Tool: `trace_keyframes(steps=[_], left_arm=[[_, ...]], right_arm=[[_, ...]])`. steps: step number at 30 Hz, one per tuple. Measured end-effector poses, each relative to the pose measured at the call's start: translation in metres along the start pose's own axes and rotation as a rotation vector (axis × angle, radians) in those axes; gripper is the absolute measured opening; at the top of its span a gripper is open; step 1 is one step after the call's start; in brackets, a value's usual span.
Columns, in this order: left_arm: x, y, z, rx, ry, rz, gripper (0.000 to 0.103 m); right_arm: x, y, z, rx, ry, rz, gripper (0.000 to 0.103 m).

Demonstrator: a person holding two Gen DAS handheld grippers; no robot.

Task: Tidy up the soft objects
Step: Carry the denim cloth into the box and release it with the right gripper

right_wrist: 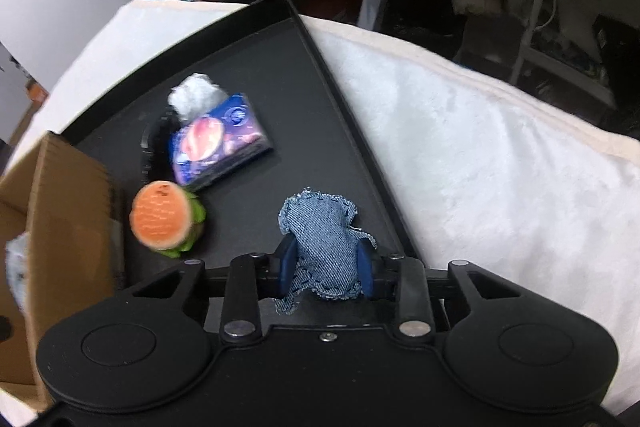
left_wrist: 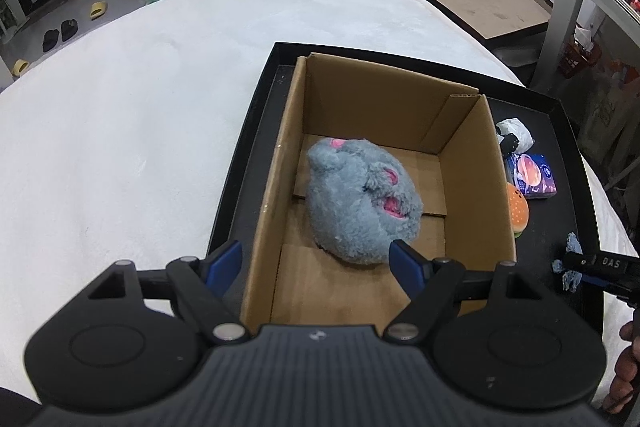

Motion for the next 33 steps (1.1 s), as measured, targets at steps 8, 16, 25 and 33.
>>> trace_keyframes(steps=[8,16,25,33], left_arm=[[0.000,0.018,-0.001,-0.028,0.005,-0.018,0.079],[0.003,0.031,-0.001,-0.041,-0.003,-0.063,0.079],[-0.002,0.038,-0.001,-0.025,-0.051,-0.119,0.076],[-0.003,0.047,-0.004,-0.055,-0.075,-0.171,0.069]], right_arm=[[-0.022,0.020,0.002,-0.043,-0.028,0.050,0.031],[-0.048,0.038,0.009,-0.067,-0.080,0.052,0.031],[-0.068,0.073,0.013,-0.125,-0.120,0.075,0.031],[-0.081,0.112,0.015,-0.197,-0.151,0.099,0.031]])
Point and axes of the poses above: each gripper's, at about its wrist camera, not at the fingertips, and x roughly the way its jaws point, y to its left, z to its top, the point moved 2 cm from there along x, roughly the way its jaws point, and after that the axes turned 6 degrees about -y, right-handed, at the moved point
